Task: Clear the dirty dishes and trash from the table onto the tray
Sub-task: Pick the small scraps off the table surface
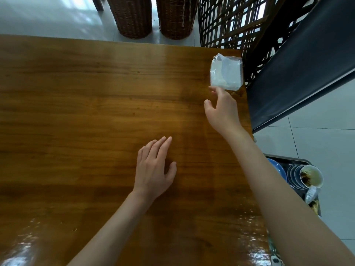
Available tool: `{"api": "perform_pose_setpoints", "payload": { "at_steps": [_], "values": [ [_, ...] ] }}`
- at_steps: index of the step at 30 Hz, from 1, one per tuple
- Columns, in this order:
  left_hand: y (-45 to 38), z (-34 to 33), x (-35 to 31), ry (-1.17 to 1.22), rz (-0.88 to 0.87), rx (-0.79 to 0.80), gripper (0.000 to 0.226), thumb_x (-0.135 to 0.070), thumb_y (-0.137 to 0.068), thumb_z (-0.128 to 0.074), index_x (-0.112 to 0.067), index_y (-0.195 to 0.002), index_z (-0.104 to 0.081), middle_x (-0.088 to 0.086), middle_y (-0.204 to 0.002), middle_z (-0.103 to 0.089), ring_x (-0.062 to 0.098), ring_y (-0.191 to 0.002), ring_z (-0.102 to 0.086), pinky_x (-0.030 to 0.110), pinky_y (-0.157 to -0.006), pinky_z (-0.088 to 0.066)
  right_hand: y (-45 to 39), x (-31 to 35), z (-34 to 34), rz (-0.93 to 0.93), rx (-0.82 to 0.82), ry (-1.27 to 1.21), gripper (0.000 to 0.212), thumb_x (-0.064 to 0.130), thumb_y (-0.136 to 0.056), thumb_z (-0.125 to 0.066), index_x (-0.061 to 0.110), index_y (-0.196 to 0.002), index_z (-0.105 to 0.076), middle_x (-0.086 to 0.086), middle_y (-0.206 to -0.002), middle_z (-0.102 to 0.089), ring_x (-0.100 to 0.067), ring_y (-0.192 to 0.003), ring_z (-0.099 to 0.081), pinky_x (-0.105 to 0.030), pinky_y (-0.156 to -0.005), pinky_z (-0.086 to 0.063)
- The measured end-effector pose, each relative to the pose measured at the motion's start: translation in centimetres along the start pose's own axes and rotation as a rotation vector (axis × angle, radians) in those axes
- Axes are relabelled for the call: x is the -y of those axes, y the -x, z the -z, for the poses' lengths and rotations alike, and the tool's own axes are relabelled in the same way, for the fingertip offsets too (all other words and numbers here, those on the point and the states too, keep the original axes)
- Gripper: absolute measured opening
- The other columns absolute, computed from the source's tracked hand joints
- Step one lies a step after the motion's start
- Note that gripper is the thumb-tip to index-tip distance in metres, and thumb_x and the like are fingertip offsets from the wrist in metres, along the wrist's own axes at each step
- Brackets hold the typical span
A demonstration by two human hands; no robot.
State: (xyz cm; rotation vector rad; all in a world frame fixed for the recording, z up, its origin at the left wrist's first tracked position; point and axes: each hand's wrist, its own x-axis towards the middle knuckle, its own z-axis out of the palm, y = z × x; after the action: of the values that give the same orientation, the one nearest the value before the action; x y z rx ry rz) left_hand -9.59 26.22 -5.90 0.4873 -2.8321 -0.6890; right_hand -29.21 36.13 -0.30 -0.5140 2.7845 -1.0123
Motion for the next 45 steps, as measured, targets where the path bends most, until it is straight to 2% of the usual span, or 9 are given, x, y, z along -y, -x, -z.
{"api": "perform_pose_setpoints", "payload": {
  "at_steps": [5,11,20,24,31,36,40,43,45],
  "values": [
    [-5.6,-1.2,-0.5,0.019,-0.005,-0.088,0.054,-0.033,-0.083,-0.057,-0.017,-0.134,-0.048,0.003,-0.127,-0.058,0.022,-0.121,-0.049,0.036,-0.104,-0.033,-2.6,-0.8,0.4,0.007,-0.105,0.08,0.044,0.021,-0.092,-0.052,0.017,-0.135,-0.044,-0.008,-0.141,-0.039,-0.022,-0.131,-0.033,-0.023,-0.095,-0.033],
    [-10.6,-3.0,-1.0,-0.029,-0.028,-0.11,0.051,-0.033,-0.084,-0.061,-0.023,-0.132,-0.049,-0.003,-0.123,-0.06,0.017,-0.118,-0.051,0.033,-0.102,-0.03,-6.2,-2.7,0.8,-0.024,-0.133,0.228,0.046,0.025,-0.091,-0.051,0.022,-0.136,-0.043,-0.011,-0.151,-0.022,-0.03,-0.139,-0.016,-0.045,-0.111,-0.027],
    [-11.1,-3.7,-0.7,-0.1,-0.019,-0.049,0.053,-0.032,-0.081,-0.068,-0.021,-0.13,-0.052,-0.003,-0.122,-0.062,0.019,-0.118,-0.054,0.041,-0.104,-0.031,-7.2,-3.5,-0.8,-0.007,-0.03,0.243,0.042,0.03,-0.095,-0.043,0.025,-0.137,-0.044,-0.005,-0.149,-0.034,-0.028,-0.14,-0.02,-0.048,-0.114,-0.02],
    [-10.9,-3.7,-0.6,-0.106,-0.018,-0.056,0.051,-0.032,-0.079,-0.07,-0.019,-0.127,-0.055,-0.002,-0.12,-0.064,0.021,-0.116,-0.056,0.041,-0.103,-0.026,-7.5,-3.2,-1.0,-0.046,-0.016,0.268,0.045,0.03,-0.098,-0.037,0.017,-0.141,-0.039,-0.001,-0.151,-0.031,-0.025,-0.141,-0.018,-0.049,-0.115,-0.014],
    [-11.0,-3.6,-0.7,-0.075,-0.002,-0.04,0.049,-0.033,-0.08,-0.069,-0.019,-0.125,-0.057,-0.001,-0.12,-0.064,0.022,-0.116,-0.057,0.041,-0.103,-0.026,-7.8,-1.5,0.8,0.039,-0.295,0.017,0.045,0.023,-0.096,-0.043,0.007,-0.139,-0.042,-0.005,-0.146,-0.04,-0.018,-0.137,-0.029,-0.037,-0.115,-0.02],
    [-11.2,-3.1,-1.1,-0.09,0.022,0.018,0.053,-0.035,-0.081,-0.068,-0.02,-0.129,-0.054,-0.003,-0.122,-0.063,0.019,-0.119,-0.055,0.039,-0.105,-0.022,-6.9,0.3,2.8,0.083,-0.479,-0.227,0.039,0.015,-0.093,-0.046,0.005,-0.13,-0.053,-0.002,-0.136,-0.051,-0.01,-0.129,-0.042,-0.026,-0.111,-0.031],
    [-11.3,-2.4,-1.1,-0.064,0.011,0.051,0.054,-0.032,-0.084,-0.065,-0.021,-0.134,-0.048,-0.004,-0.128,-0.059,0.016,-0.124,-0.049,0.037,-0.108,-0.018,-6.8,1.8,4.7,0.038,-0.471,-0.396,0.032,0.011,-0.092,-0.051,0.007,-0.123,-0.06,0.002,-0.127,-0.058,-0.001,-0.118,-0.049,-0.023,-0.104,-0.04],
    [-11.1,-1.6,-0.9,-0.016,0.026,0.039,0.052,-0.029,-0.086,-0.062,-0.022,-0.135,-0.047,-0.005,-0.131,-0.056,0.014,-0.127,-0.046,0.036,-0.11,-0.016,-6.3,2.7,5.6,0.01,-0.452,-0.543,0.024,0.013,-0.089,-0.059,0.009,-0.111,-0.068,0.005,-0.109,-0.066,0.002,-0.097,-0.062,-0.017,-0.081,-0.052],
    [-10.9,-1.0,-0.8,0.005,0.029,0.032,0.05,-0.029,-0.087,-0.061,-0.023,-0.135,-0.047,-0.005,-0.131,-0.055,0.013,-0.128,-0.044,0.035,-0.11,-0.015,-5.6,3.0,5.5,-0.007,-0.409,-0.573,0.019,0.013,-0.086,-0.063,0.013,-0.103,-0.071,0.005,-0.101,-0.069,0.006,-0.083,-0.063,-0.009,-0.066,-0.049]
  ]
}}
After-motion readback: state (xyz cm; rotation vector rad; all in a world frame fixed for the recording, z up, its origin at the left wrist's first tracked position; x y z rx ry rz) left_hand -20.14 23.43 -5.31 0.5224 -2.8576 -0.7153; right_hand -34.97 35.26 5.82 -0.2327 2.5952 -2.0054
